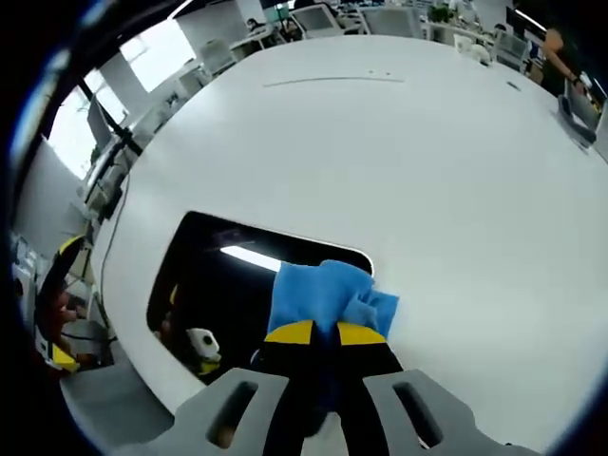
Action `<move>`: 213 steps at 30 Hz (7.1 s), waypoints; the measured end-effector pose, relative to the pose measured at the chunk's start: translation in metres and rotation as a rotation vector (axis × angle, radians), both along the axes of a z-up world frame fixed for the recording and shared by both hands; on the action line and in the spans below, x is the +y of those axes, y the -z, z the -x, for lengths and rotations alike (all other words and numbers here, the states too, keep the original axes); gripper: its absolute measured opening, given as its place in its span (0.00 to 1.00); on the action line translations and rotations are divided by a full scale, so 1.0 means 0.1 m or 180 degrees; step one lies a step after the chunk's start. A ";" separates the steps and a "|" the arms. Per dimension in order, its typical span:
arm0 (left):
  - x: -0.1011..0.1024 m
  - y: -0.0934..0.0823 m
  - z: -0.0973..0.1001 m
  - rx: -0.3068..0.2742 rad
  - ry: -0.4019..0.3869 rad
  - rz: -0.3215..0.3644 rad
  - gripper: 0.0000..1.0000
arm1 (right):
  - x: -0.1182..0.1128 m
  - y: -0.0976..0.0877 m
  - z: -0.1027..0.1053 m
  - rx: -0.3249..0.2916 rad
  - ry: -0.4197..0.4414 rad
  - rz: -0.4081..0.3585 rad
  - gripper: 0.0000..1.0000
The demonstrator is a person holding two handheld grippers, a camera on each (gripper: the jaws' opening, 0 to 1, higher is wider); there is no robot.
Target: Wipe the mirror surface with the cleaning cloth until all visible marks leave the cleaned area.
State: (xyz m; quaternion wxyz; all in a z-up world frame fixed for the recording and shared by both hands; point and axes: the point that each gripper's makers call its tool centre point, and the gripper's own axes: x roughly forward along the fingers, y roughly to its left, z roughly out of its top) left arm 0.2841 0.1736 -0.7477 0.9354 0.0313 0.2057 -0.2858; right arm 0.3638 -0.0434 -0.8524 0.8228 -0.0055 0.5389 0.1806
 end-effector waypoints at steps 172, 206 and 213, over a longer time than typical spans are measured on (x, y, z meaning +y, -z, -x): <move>-0.09 0.22 0.02 -0.0012 -0.0208 -0.0141 1.00 | -1.23 -0.69 0.87 -0.1871 -0.0064 -0.0267 1.00; -0.10 0.21 0.00 -0.0013 -0.0273 -0.0138 1.00 | -1.39 -0.74 0.79 -0.2009 0.0052 -0.0220 1.00; -0.17 0.17 0.02 -0.0078 -0.0186 -0.0152 1.00 | -1.38 -0.75 0.78 -0.2051 -0.0003 -0.0192 1.00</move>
